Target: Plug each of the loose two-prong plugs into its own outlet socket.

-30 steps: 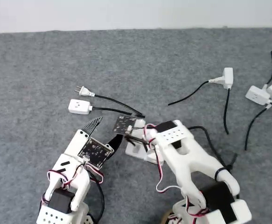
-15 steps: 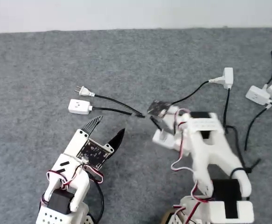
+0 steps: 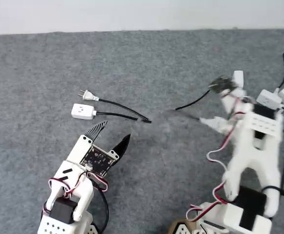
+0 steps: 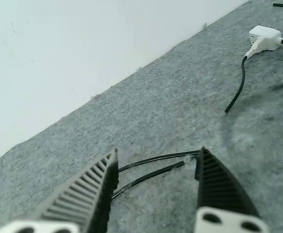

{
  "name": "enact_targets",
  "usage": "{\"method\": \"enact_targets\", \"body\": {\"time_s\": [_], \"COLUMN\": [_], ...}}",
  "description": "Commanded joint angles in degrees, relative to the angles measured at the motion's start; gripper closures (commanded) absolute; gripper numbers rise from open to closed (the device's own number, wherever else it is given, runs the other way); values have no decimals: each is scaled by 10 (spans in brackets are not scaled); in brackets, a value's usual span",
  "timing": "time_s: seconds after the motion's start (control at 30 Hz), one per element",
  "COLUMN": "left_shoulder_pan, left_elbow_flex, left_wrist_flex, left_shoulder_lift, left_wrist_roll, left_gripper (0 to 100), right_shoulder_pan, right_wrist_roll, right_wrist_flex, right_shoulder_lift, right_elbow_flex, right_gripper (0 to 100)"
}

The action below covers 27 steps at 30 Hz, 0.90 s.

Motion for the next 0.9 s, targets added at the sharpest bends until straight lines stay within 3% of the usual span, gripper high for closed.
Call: {"method": "enact_targets", "body": {"time_s": [0.0, 0.17, 0.4, 0.47, 0.67, 0.87], "left_shoulder_pan": [4, 4, 4, 4, 4, 4], "left_elbow_flex": [-15, -15, -14, -14, -14, -14], "left_wrist_flex": [-15, -15, -15, -15, -15, -15], "left_shoulder_lift": [-2, -2, -2, -2, -2, -2], "left_wrist_roll": [-7, -7, -7, -7, -7, -7], "left_gripper": [750, 750, 750, 750, 750, 750], "right_shoulder_pan": [69, 124, 137, 137, 153, 140], "right_wrist_roll": [2, -24, -64, -66, -67, -67], "right_wrist_flex": [-5, -58, -67, -65, -64, -64], "right_shoulder_lift": [-1, 0, 24, 24, 20, 15], "right_elbow_flex": [-62, -61, -60, -60, -61, -60], "right_gripper": [988, 988, 975, 919, 627, 669]}}
